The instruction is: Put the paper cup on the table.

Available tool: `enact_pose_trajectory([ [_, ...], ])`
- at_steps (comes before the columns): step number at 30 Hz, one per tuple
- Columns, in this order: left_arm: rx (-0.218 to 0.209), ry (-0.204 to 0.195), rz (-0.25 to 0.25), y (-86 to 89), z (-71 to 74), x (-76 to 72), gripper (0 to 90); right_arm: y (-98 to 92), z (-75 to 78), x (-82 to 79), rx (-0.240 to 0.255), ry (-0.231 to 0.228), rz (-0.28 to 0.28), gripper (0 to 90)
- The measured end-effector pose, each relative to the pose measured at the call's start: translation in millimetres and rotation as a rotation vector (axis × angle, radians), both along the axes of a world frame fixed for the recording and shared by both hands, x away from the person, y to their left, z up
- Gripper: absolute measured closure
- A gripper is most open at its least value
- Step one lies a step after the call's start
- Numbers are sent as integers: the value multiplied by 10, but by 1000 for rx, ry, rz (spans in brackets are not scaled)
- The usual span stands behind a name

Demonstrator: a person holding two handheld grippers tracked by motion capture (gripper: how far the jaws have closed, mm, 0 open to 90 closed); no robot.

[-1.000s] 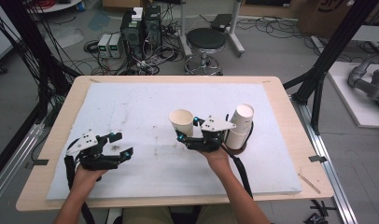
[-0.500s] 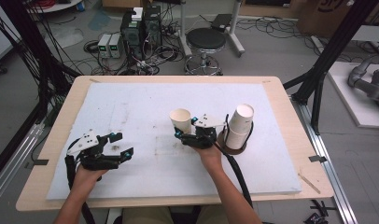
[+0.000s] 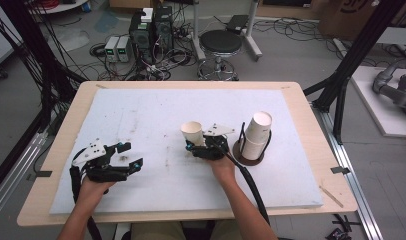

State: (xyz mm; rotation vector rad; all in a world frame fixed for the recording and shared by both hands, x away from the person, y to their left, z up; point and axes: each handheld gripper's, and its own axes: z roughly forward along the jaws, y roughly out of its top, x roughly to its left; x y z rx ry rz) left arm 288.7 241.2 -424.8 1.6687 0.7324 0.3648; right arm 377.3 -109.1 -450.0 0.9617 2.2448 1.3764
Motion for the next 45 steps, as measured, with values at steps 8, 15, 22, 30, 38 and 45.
enact_pose_trajectory([
  [8,7,6,2,5,-3,-1,197,-28,7,-27,-79,13,15,365],
  [15,13,11,-1,0,-8,2,198,-107,4,-91,-101,34,24,366],
  [22,17,16,-6,-20,-11,7,199,-159,-6,-116,-115,49,32,339],
  [30,-6,22,7,-15,-11,8,174,-274,62,-178,-77,80,33,213],
  [38,-10,19,7,-27,-2,10,173,-486,257,-447,-64,61,98,212],
  [45,-28,9,11,-45,12,4,166,-721,467,-743,-28,-34,124,213],
])
